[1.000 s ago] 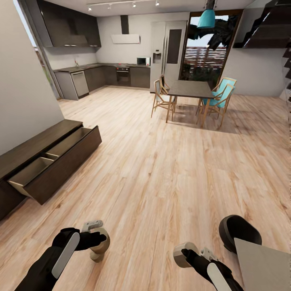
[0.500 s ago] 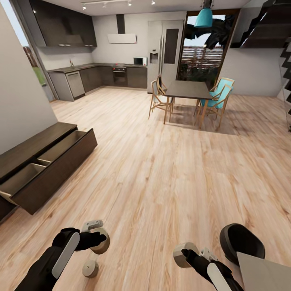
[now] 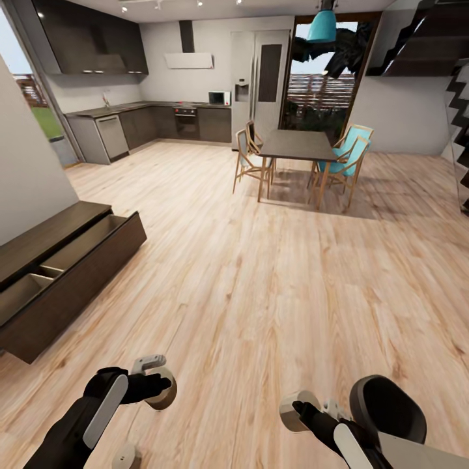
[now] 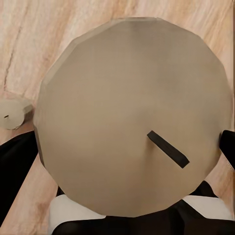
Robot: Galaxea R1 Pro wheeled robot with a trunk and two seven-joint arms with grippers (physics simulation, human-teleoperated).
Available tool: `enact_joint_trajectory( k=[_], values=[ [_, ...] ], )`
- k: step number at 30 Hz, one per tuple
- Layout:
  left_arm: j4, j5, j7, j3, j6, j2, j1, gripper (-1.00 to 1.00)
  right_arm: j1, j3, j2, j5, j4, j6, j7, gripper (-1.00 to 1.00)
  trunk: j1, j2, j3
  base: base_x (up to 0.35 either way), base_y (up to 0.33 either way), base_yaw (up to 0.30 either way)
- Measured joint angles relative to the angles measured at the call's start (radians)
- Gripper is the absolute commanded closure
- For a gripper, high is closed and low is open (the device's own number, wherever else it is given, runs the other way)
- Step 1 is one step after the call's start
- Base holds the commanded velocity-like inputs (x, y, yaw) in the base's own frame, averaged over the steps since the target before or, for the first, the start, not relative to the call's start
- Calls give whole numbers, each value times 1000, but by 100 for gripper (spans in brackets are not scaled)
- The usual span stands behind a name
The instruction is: Place each of the two pumpkins and all three candles from the living room inside a cabinet in the living room (use any cabinet), then make sure every cabinet is closed, and position the cauldron so it is next to a table in the living room.
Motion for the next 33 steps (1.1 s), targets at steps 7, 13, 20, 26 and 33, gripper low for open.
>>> enact_joint_trajectory(
  k=[7,13,20,26,33],
  values=[
    [0,-1,1,0,0,0,0,100,0,0,0,0,0,0,0,100,0,0,0,245,-110,0],
    [0,-1,0,0,0,0,1,100,0,1,0,0,0,0,0,100,0,0,0,261,-33,0],
    [0,-2,1,0,0,1,0,100,0,0,0,0,0,0,0,100,0,0,0,307,-2,0],
    [0,-2,1,0,0,3,1,100,0,0,0,0,0,0,0,100,0,0,0,322,-12,0],
    [0,-2,1,0,0,5,0,100,0,0,0,0,0,0,0,100,0,0,0,323,-8,0]
  ],
)
